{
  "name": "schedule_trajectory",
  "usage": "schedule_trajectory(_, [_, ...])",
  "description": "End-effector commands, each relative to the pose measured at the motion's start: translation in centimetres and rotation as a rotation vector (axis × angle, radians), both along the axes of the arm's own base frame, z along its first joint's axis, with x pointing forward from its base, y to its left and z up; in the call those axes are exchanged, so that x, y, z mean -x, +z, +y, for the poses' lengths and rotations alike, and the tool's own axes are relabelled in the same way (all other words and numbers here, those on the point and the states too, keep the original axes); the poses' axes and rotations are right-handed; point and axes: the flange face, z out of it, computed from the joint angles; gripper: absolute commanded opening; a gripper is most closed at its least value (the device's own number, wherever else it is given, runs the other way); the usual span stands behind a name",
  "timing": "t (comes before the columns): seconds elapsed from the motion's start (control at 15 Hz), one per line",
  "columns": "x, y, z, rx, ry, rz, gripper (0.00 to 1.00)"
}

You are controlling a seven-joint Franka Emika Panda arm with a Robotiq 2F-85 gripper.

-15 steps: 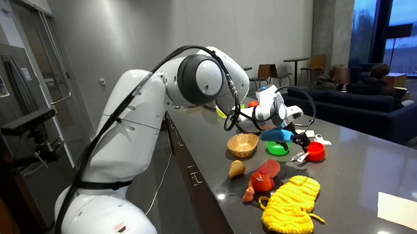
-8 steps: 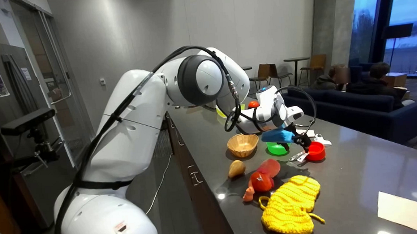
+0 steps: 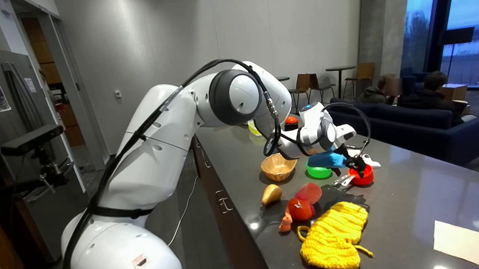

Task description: Move the orange measuring cup to the right

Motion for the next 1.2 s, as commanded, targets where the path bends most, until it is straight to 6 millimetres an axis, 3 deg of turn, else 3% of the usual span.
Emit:
schedule_trajectory(0.0, [-0.8,-0.3,0.2,0.023,-0.007,-0.006,1.0])
schedule_trajectory(0.33, [-1.3,-1.6,0.0,0.034,-0.01,0.006,1.0])
schedule_trajectory(0.4, [-1.4,-1.9,-0.2,0.038,-0.013,0.007,0.96])
schedule_trajectory(0.47, [-1.5,-2.1,-0.4,0.043,-0.014,0.009,0.74])
schedule_trajectory(0.67, [-1.7,-2.4,-1.1,0.04,-0.024,0.014,0.66])
schedule_trajectory(1.13, [-1.9,-2.1,-1.4,0.04,-0.033,0.001,0.11])
